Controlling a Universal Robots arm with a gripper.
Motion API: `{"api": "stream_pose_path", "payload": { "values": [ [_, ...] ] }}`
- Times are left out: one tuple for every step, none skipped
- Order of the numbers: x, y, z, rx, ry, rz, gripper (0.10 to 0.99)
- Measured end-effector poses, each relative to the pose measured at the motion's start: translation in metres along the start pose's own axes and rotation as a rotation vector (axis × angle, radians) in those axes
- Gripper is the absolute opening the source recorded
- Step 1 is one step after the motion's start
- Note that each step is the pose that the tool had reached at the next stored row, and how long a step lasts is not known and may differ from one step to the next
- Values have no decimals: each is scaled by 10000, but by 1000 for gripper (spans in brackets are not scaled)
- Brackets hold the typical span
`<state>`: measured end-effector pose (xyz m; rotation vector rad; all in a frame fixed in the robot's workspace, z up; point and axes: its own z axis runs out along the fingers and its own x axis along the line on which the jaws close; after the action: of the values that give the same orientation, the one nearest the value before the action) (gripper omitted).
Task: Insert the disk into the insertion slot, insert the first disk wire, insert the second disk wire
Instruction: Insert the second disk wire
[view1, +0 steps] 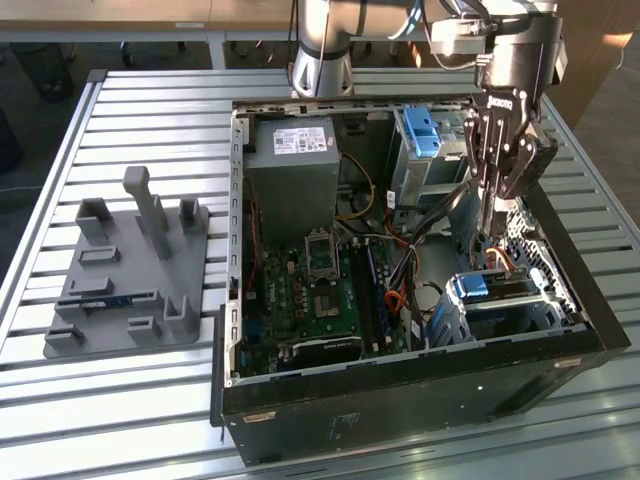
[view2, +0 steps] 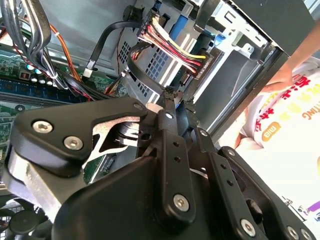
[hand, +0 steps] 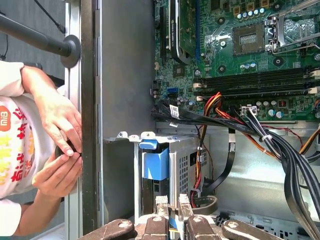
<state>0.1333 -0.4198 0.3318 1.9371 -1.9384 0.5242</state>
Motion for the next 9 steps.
{"api": "stream_pose_path", "payload": {
  "values": [
    [0,0,0,0,6,0,227],
    [0,0,0,0,12,0,227],
    [-1,0,0,0,14,0,227],
    [-2,0,1,0,15,0,227],
    [-3,0,3,0,15,0,227],
    [-4,0,5,-1,16,0,227],
    [-4,0,5,-1,19,0,227],
    [-5,0,6,-1,19,0,212],
    [-5,0,6,-1,19,-1,149]
  ]
}}
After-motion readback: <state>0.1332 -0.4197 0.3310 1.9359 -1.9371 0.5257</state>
